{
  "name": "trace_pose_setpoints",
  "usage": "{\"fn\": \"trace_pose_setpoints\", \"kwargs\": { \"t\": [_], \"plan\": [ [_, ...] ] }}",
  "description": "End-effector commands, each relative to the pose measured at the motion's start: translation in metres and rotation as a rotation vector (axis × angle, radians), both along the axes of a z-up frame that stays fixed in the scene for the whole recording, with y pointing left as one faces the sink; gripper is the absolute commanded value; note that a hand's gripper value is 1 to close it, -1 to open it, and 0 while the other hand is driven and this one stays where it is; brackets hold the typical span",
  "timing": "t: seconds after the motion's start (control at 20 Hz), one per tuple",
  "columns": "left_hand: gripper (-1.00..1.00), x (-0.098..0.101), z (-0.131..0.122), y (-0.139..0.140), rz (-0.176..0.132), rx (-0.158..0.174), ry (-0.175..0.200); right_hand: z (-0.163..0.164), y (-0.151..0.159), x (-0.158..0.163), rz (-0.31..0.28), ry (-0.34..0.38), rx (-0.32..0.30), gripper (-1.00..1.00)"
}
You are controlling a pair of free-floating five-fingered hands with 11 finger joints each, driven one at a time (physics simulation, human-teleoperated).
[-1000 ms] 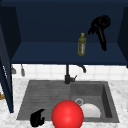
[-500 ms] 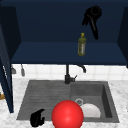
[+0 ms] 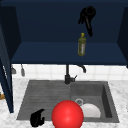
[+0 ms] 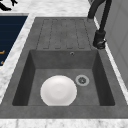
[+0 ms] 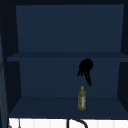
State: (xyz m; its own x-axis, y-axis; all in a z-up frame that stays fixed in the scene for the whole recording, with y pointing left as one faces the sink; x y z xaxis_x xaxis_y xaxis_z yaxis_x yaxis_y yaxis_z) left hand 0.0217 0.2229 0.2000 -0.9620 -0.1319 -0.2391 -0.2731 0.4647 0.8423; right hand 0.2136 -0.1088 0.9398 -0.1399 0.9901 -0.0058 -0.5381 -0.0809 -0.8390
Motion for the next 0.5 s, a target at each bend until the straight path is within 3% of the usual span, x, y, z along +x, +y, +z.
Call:
{"fn": "trace_pose_setpoints", "kwargs": {
  "t": [0.0, 0.45],
  "plan": [
    [0.0, 0.0, 0.0, 0.0, 0.0, 0.0, 0.0, -0.015, -0.004, 0.029, 0.01, 0.036, -0.021, -1.0],
    [0.0, 0.0, 0.0, 0.0, 0.0, 0.0, 0.0, -0.052, 0.0, 0.086, -0.002, 0.025, -0.01, -1.0]
  ]
}}
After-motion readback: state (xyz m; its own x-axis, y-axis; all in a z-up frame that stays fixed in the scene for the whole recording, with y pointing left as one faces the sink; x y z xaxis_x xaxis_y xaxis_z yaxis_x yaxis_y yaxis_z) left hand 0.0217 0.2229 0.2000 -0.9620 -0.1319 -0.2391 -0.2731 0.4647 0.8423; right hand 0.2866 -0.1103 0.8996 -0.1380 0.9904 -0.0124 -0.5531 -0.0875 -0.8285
